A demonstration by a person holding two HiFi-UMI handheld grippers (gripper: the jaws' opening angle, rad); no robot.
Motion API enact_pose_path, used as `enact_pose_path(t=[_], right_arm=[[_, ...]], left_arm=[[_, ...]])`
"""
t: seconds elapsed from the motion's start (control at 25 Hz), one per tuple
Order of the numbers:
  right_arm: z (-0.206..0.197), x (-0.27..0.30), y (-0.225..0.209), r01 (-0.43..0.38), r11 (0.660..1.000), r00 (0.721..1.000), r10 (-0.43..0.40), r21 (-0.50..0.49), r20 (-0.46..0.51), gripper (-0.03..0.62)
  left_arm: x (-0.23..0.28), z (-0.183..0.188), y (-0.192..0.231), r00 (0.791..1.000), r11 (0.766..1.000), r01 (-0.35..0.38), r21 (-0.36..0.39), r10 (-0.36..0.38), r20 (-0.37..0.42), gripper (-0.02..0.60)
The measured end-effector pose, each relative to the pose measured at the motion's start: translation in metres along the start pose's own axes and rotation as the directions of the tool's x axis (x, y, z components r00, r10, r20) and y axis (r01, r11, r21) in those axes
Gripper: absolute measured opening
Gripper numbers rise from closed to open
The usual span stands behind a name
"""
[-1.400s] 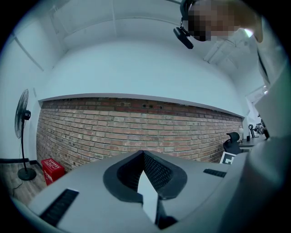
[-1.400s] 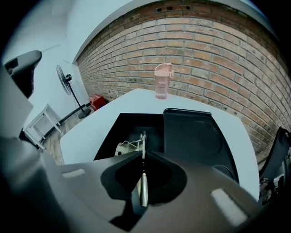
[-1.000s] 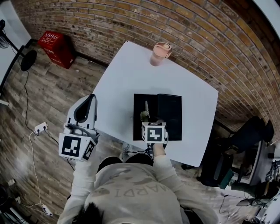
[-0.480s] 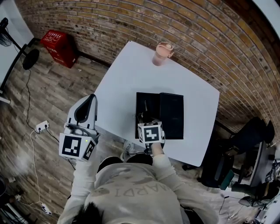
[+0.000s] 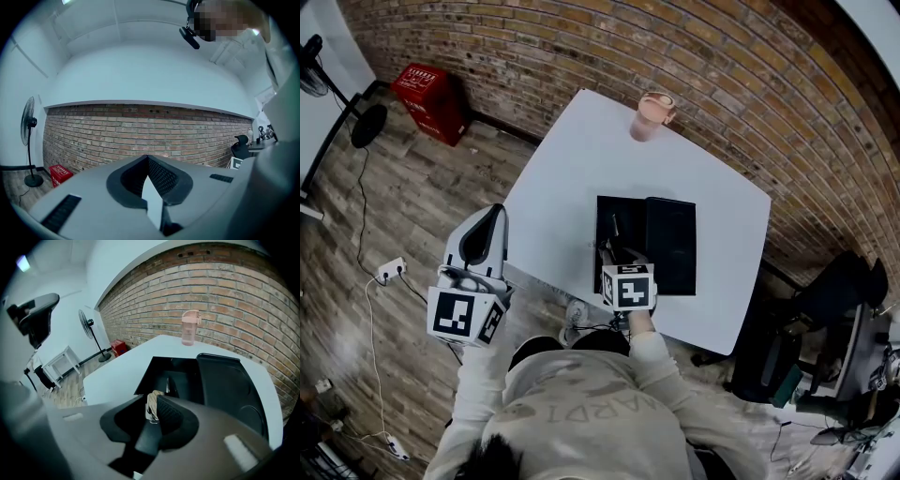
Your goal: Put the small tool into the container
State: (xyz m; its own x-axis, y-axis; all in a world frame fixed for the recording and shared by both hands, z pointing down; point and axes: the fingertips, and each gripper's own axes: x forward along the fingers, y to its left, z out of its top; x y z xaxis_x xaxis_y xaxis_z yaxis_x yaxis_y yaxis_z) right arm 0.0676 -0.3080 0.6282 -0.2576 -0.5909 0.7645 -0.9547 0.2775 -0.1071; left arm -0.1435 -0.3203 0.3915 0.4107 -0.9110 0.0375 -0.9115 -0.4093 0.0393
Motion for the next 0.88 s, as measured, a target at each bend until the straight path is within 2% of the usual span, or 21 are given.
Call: enact_pose_path(t=[0.08, 0.16, 0.36, 0.88], right_arm=[[0.006, -0.008, 0.001, 0.001, 1.0, 0.999, -0.001, 0.011, 0.043, 0.073], [0.011, -0.017, 0.003, -0.002, 1.0, 0.996, 0.0, 0.019, 0.084, 0.011], [0.022, -0.04, 0.011, -0.045, 0.999, 0.98, 0.038, 0.031, 0.194, 0.009], [0.04, -0.107, 0.022, -0.034, 0.999, 0.905, 0.017, 0.031, 0.425, 0.009]], left_arm=[[-0.003, 0.001, 0.0, 1.0, 1.0, 0.004, 0.002, -0.004, 0.004, 0.005], [-0.007, 0.002, -0.002, 1.0, 1.0, 0.012, 0.003, -0.012, 0.006, 0.005], [-0.015, 0.005, -0.009, 0.999, 0.999, 0.042, 0.008, -0.043, 0.013, 0.005], [-0.037, 0.012, -0.03, 0.993, 0.993, 0.115, 0.027, -0.115, 0.015, 0.005]])
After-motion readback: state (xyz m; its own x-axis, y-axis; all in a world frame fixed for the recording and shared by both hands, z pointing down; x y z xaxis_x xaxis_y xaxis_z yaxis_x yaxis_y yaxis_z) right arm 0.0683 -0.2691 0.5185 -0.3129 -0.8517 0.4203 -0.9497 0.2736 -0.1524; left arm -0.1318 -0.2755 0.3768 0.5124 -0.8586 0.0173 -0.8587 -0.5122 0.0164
